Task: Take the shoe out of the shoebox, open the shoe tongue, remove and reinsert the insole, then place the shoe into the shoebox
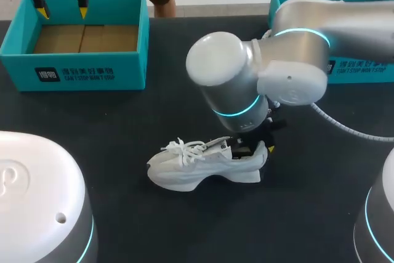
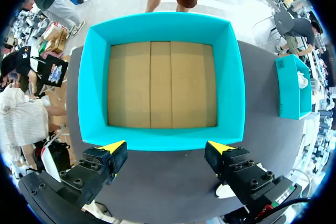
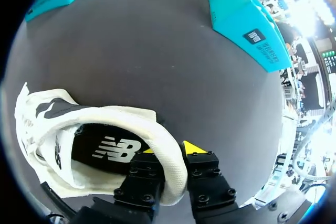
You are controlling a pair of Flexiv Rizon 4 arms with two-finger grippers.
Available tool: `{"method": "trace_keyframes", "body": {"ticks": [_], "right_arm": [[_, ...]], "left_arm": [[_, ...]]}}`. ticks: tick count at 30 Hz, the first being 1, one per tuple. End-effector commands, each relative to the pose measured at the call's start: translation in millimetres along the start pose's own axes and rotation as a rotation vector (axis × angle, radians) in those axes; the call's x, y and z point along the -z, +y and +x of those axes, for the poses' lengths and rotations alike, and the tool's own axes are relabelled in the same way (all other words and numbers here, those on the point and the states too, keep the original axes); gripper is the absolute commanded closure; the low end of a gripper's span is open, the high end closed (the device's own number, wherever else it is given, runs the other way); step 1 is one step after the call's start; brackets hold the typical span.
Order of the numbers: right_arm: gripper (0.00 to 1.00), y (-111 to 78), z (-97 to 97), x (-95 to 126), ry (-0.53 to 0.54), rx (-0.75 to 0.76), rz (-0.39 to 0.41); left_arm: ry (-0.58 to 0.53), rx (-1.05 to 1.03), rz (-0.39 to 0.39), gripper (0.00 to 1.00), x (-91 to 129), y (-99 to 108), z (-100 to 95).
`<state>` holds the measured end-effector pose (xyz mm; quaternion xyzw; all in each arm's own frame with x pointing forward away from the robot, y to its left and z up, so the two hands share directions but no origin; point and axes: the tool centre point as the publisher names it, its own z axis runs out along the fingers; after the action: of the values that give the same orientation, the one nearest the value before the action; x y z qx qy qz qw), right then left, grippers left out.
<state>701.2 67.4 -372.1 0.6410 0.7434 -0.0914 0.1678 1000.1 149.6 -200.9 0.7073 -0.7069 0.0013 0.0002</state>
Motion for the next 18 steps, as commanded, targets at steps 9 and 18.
{"method": "trace_keyframes", "body": {"ticks": [9,18], "right_arm": [[0.00,-7.7,-17.4,51,0.064,-0.013,-0.044],[0.00,-7.8,-26.9,117,0.250,0.357,-0.142]], "left_arm": [[-0.001,0.000,-0.001,0.00,0,0,0.0],[-0.001,0.000,-0.001,0.00,0,0,0.0]]}}
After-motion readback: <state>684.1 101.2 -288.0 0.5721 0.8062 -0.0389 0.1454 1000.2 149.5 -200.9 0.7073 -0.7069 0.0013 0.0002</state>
